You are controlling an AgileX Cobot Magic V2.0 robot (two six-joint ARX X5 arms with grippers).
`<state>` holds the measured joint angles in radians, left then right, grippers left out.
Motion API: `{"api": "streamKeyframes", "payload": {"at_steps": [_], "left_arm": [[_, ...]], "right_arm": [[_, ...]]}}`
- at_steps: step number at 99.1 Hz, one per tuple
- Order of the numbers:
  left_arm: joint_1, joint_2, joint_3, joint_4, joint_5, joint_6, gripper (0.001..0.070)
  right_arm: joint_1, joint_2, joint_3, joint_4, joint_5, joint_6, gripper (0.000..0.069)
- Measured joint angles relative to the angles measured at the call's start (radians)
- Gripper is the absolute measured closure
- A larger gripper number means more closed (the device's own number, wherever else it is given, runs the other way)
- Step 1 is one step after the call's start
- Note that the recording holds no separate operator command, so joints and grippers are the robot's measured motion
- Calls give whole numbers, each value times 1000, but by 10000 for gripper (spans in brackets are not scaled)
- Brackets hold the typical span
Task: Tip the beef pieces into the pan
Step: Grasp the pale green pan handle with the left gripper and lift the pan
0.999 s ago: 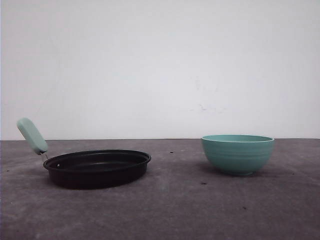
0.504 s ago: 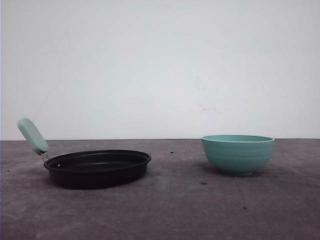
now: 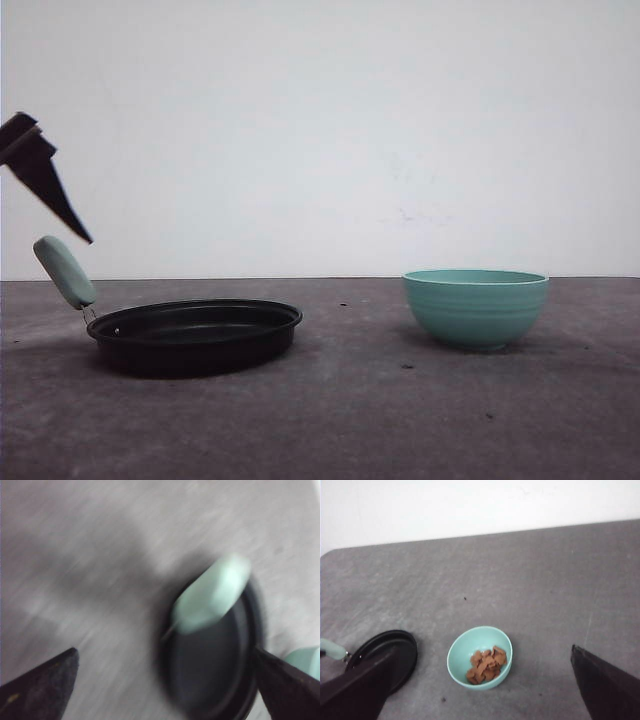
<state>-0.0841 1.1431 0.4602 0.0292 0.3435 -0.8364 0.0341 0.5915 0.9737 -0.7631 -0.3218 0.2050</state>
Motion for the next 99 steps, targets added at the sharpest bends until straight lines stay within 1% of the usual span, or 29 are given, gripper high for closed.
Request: {"api": "streamKeyframes", "payload": {"at_steps": [9,18,27,44,49,52,56,58,59,60,61,69,74,79,91,99], "left_arm": [[-4,64,7,63,0,-23,45],[-4,135,7,70,0,-45,63],[-3,179,18,103,2,-51,70],[-3,251,26,219,10,-69,74],[-5,262,26,240,10,-76,89],[-6,267,26,246,6,-79,118],[-11,277,26,251,0,-82,188],[-11,282,26,251,-1,-82,235],[-13,286,25,250,-1,-84,274],[-13,287,25,250,-1,-84,288],[-15,290,24,249,-1,-85,330],[-28,297,19,235,1,-85,545],[-32,297,15,235,3,-83,628],[-32,297,15,244,15,-81,658],[-31,291,13,282,60,-74,661],[-32,250,14,296,92,-74,661]], "right_arm": [[0,2,0,-24,0,0,7],[0,2,0,-46,0,0,7],[0,2,0,-60,0,0,7],[0,2,0,-84,0,1,7],[0,2,0,-90,0,2,7],[0,2,0,-90,0,3,7],[0,2,0,-90,0,7,7],[0,2,0,-90,0,9,7],[0,2,0,-90,0,9,7],[0,2,0,-90,0,10,7],[0,2,0,-90,0,10,7],[0,2,0,-90,0,12,7],[0,2,0,-90,0,13,7],[0,2,0,-90,0,13,7],[0,2,0,-90,0,24,12],[0,6,0,-90,0,43,26]]}}
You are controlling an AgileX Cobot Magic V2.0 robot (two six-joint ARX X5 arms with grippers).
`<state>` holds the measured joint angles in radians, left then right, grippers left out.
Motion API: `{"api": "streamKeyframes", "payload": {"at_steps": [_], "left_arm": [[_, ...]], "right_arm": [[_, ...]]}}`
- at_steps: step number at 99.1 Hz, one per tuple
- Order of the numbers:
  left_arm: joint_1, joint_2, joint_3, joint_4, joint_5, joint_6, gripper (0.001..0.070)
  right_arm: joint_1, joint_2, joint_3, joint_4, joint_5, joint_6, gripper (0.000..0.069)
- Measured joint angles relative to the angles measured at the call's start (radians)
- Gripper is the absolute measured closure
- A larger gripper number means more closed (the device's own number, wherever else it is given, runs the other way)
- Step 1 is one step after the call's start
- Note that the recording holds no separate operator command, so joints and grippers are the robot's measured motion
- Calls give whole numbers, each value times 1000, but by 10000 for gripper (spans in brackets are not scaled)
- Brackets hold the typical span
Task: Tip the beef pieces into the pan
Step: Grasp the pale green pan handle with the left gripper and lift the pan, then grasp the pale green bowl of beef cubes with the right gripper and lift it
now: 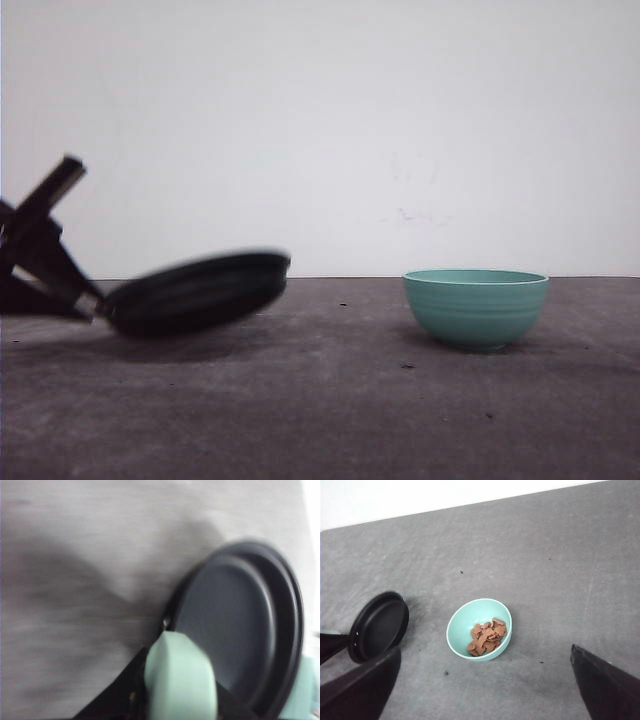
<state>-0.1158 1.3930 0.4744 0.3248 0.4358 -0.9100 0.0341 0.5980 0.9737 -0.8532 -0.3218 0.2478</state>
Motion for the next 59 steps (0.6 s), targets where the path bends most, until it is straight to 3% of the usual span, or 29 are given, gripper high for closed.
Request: {"api": "streamKeyframes", "payload": {"at_steps": [14,28,44,53,59], "left_arm": [[-10,-116,60,-48,34,0,661],[-37,-217,189,-243,35,35,661],[-84,-235,357,-582,32,214,661],[-97,-235,420,-737,34,321,661],[-97,-235,440,-796,43,358,661]], "right_arm": [[0,47,1,1,-6,50,31],[6,202,2,20,-42,71,35],[11,443,2,122,-42,72,117],[11,563,2,190,-49,72,224],[11,640,2,224,-65,72,308]]}}
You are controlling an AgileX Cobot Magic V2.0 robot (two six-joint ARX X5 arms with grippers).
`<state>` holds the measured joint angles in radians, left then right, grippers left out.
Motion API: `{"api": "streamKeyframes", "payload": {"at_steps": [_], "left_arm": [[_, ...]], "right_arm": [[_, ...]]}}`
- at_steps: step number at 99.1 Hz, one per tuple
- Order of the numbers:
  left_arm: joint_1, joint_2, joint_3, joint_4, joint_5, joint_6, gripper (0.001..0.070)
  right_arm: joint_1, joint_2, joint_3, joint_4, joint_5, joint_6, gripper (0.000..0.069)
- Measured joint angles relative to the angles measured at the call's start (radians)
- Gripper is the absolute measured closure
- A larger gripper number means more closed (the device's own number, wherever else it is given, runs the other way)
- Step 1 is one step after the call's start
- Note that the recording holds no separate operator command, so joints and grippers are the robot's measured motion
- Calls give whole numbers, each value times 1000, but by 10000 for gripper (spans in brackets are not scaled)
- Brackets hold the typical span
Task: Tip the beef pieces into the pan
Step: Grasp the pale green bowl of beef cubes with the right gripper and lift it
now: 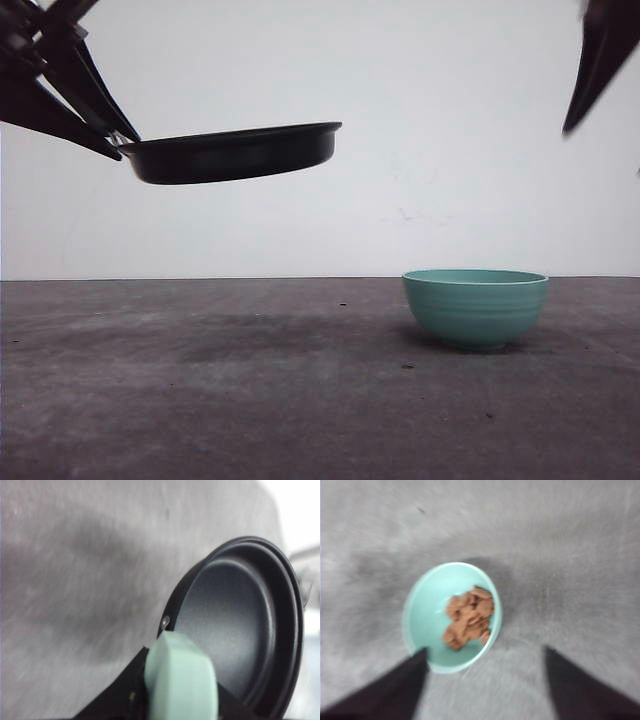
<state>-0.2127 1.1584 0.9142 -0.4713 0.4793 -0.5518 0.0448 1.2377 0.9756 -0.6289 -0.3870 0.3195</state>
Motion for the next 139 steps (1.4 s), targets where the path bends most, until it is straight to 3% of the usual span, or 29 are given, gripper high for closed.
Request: {"api": "streamKeyframes", "payload": {"at_steps": [8,18,36,57,62,73,89,106,139], "left_arm": [[1,0,3,-24,36,25,661],[-3,0,3,-44,74,39,661],[-29,0,3,-63,74,48,661],[-33,0,3,-64,64,55,661],[-34,0,3,-63,63,55,661],[-38,0,3,-63,49,55,661],[-48,4,3,-69,33,62,661],[-54,19,3,-79,32,65,661],[-88,44,3,-106,33,66,661]], "right_arm": [[6,103,0,38,-27,0,386],[25,220,0,83,-79,0,414],[47,348,0,160,-95,3,420],[48,401,0,225,-14,35,431],[48,407,0,238,-8,47,468],[48,422,0,264,-23,53,632],[48,459,0,283,-102,53,678],[51,430,0,371,-177,51,679],[118,162,102,460,-168,43,679]]}}
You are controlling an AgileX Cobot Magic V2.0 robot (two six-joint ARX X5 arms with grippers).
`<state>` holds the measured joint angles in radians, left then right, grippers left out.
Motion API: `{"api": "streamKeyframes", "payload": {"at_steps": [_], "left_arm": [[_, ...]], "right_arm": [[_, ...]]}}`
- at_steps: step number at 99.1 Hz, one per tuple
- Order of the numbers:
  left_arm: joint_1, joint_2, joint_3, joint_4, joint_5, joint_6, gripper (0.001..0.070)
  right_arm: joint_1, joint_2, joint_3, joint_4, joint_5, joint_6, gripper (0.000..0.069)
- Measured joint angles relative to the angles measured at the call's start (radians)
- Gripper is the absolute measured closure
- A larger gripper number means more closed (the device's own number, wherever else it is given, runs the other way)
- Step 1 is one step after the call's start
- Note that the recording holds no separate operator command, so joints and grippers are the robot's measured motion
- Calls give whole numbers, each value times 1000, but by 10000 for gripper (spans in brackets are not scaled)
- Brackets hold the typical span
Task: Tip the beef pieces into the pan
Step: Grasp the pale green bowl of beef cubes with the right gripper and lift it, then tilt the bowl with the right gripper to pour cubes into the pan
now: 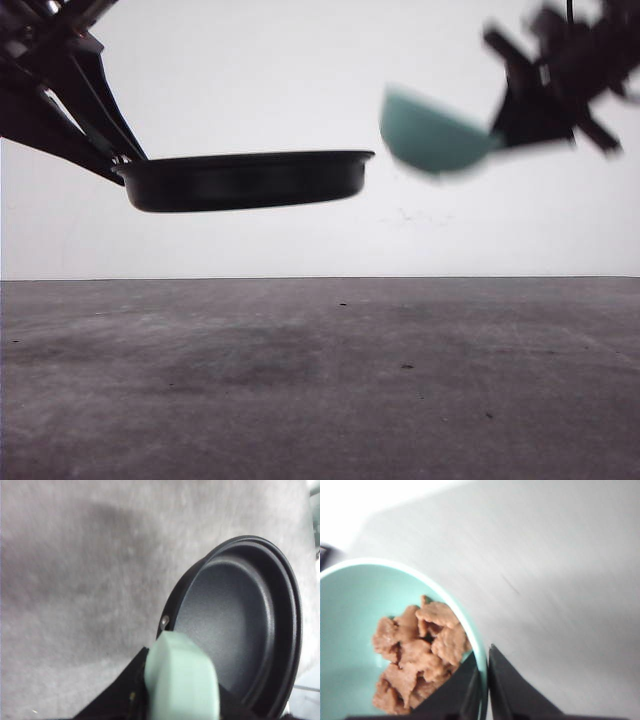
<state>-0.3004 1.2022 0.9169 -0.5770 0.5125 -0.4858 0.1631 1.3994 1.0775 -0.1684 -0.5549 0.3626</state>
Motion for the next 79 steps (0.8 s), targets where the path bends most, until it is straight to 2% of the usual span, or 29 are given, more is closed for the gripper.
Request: {"api": "streamKeyframes", "payload": {"at_steps": [11,18,30,45,67,79], "left_arm": [[-32,3,0,1,7,-5,661],[-49,3,0,1,10,-13,661],[-69,3,0,0,21,-34,661],[-83,3,0,5,71,-66,661],[-94,3,43,-36,70,-79,661],[-94,3,111,-89,34,-69,661]], "right_arm": [[88,-86,16,6,50,-14,679],[163,-127,16,-6,120,-39,679],[320,-175,16,-56,349,-90,679],[504,-181,16,-79,595,-190,679],[713,-154,16,-50,993,-381,679],[758,-136,8,24,1135,-475,679]]}}
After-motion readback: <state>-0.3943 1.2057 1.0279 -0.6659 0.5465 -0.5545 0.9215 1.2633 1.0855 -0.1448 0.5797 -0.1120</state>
